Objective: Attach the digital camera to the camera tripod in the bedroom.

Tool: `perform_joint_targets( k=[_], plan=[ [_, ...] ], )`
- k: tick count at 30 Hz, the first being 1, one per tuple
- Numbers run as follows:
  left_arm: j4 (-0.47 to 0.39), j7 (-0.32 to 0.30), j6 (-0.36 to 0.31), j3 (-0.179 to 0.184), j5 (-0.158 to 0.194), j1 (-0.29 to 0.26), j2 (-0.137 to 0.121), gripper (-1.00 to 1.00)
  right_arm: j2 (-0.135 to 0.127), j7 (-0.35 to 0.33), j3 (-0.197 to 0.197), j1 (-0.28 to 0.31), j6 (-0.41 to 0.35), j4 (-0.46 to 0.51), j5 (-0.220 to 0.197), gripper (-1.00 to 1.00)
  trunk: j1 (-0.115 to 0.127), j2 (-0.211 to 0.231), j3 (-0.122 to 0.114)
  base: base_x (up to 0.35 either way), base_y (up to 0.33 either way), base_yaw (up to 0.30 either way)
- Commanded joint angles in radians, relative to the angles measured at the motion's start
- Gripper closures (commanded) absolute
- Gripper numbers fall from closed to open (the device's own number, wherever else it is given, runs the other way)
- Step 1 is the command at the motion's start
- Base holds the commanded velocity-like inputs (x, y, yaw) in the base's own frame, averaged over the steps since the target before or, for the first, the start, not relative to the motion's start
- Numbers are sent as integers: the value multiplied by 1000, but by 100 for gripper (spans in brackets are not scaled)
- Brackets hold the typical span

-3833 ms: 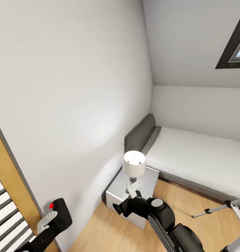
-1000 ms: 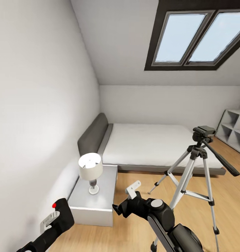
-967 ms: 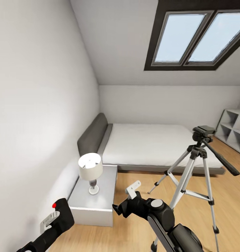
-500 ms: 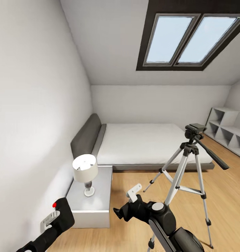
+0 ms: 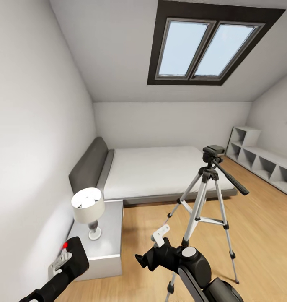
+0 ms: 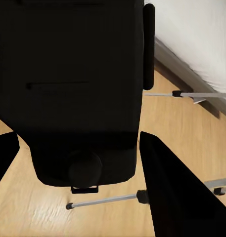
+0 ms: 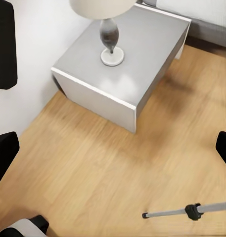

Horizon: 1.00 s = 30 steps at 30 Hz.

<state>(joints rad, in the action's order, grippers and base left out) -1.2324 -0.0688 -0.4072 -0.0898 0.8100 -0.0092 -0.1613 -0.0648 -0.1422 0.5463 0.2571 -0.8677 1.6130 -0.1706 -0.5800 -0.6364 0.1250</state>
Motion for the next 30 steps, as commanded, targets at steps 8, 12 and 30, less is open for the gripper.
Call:
perform_joint_targets(
  k=[8, 12, 30],
  plan=[
    [-1, -3, -7, -2, 3, 0, 0, 100, -1, 0, 0, 1, -2, 1, -3, -100, 0, -2, 2, 0, 0, -246],
    [-1, -3, -7, -2, 3, -1, 0, 100, -1, 0, 0, 1, -2, 1, -3, -100, 0, -2, 2, 0, 0, -252],
    [-1, -2, -10, -2, 2, 0, 0, 100, 0, -1, -1, 1, -2, 1, -3, -100, 0, -2, 2, 0, 73, -256]
  ],
)
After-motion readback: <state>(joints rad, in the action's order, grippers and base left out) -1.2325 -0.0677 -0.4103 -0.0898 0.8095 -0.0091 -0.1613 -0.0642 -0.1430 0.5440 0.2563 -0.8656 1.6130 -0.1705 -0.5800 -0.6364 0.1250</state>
